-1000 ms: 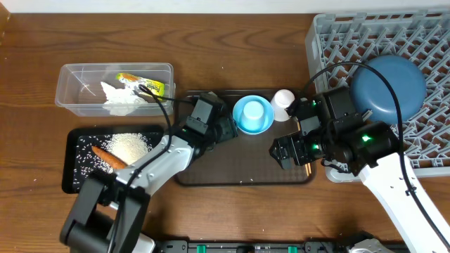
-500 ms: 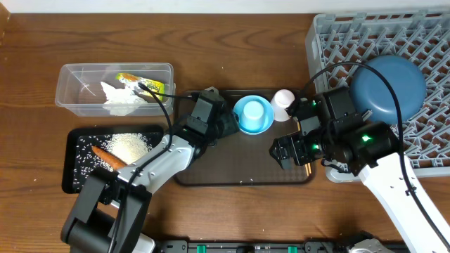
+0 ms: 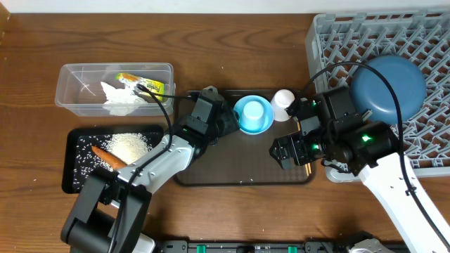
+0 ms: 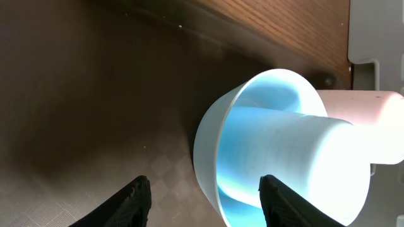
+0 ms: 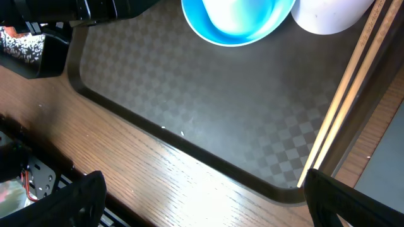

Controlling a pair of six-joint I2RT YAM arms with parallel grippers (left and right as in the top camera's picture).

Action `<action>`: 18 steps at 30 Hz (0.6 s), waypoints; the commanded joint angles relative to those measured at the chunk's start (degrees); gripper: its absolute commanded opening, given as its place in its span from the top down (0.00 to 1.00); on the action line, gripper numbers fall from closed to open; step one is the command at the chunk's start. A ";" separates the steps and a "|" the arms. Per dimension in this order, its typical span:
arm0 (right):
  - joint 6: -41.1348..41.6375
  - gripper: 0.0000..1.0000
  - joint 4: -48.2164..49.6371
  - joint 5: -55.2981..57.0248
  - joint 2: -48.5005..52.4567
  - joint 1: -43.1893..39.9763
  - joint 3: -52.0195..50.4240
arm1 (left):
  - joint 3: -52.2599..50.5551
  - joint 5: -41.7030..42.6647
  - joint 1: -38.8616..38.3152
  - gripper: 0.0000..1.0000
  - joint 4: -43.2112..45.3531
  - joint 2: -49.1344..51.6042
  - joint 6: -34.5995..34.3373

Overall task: Sort waste into correct bins and load items into the dishwasher rack
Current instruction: 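Move the left gripper right to the light blue cup in the bowl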

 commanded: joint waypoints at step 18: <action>0.00 0.01 0.07 -0.20 0.28 1.18 0.52 | 0.92 -2.19 -2.14 0.42 0.13 1.01 -0.11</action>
